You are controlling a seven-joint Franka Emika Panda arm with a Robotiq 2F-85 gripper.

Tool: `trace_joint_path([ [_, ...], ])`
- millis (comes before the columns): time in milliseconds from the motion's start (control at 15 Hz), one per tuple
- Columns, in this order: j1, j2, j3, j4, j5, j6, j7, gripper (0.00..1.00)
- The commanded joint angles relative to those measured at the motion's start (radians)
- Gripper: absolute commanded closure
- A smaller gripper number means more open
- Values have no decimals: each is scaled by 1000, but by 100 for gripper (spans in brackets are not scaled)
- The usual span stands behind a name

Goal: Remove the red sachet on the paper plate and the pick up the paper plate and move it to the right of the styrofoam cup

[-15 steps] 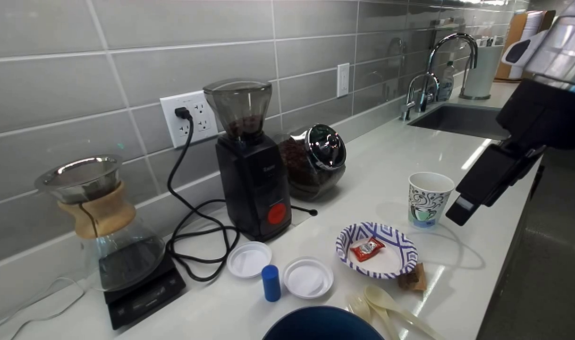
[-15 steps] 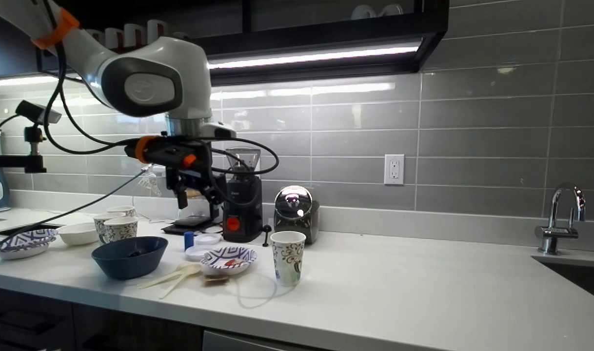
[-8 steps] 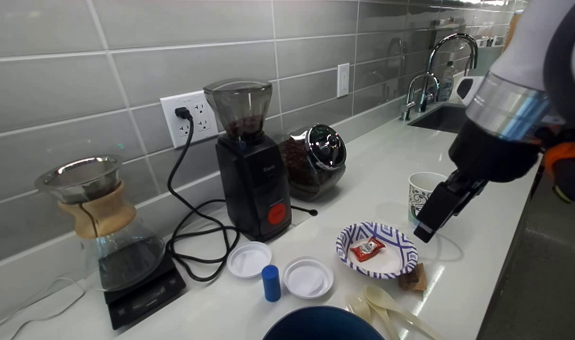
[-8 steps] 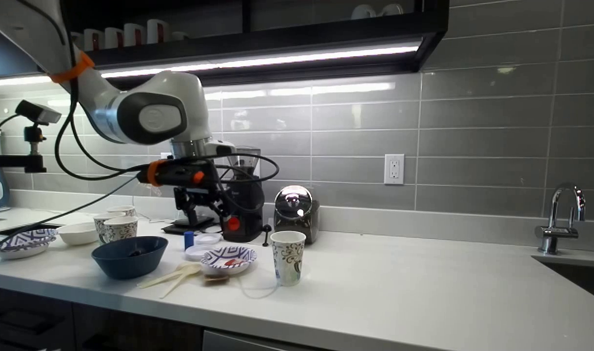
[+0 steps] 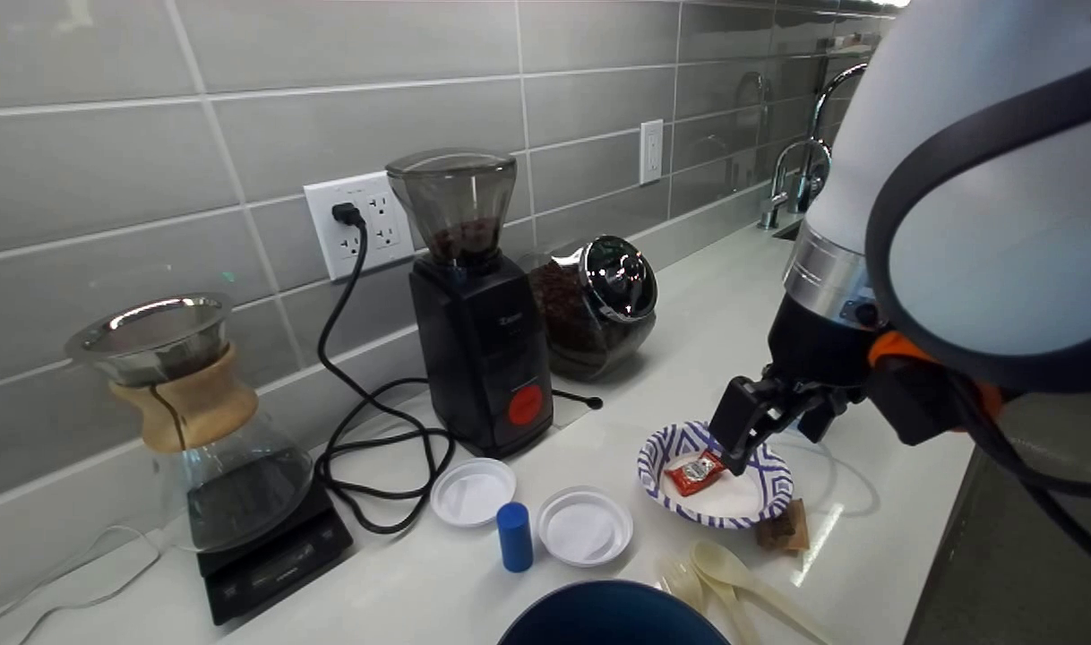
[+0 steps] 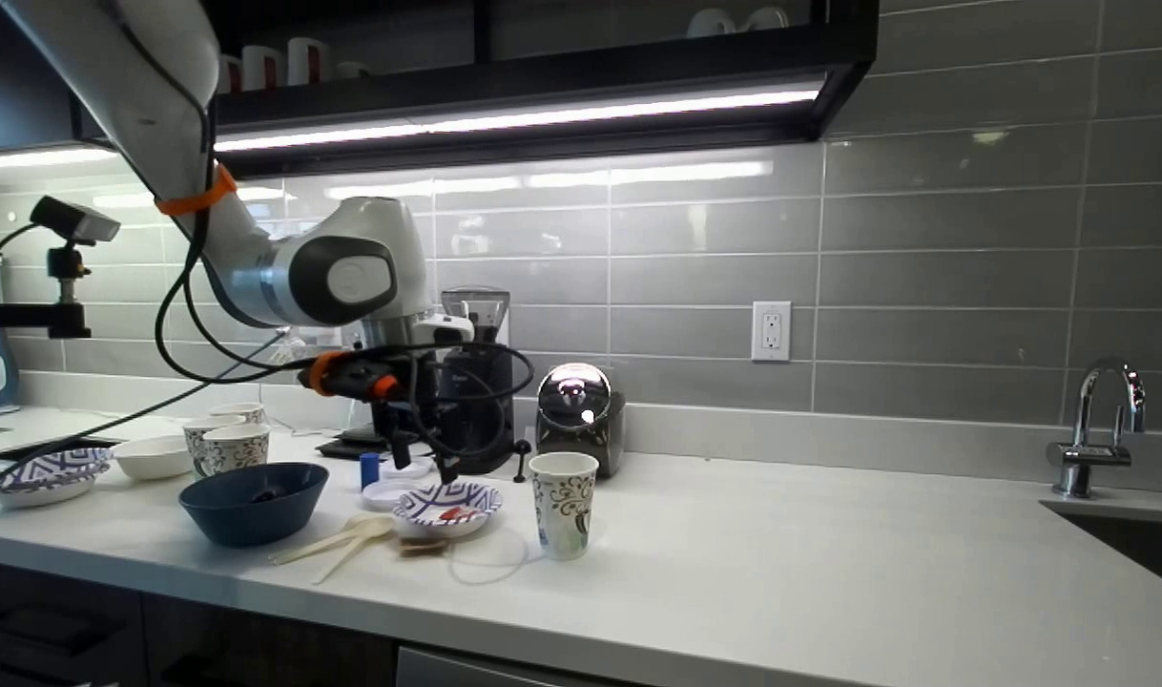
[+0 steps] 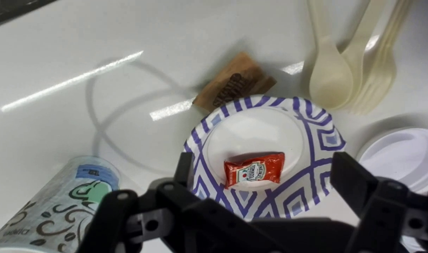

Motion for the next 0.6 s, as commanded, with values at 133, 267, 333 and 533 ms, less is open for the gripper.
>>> trace_joint_path([
  [133, -17, 128, 32, 95, -129, 17, 254, 0],
  [267, -7, 96, 24, 65, -91, 3, 210, 0],
  [333, -7, 105, 23, 73, -91, 3, 212, 0],
  [533, -10, 122, 21, 93, -120, 11, 266, 0],
])
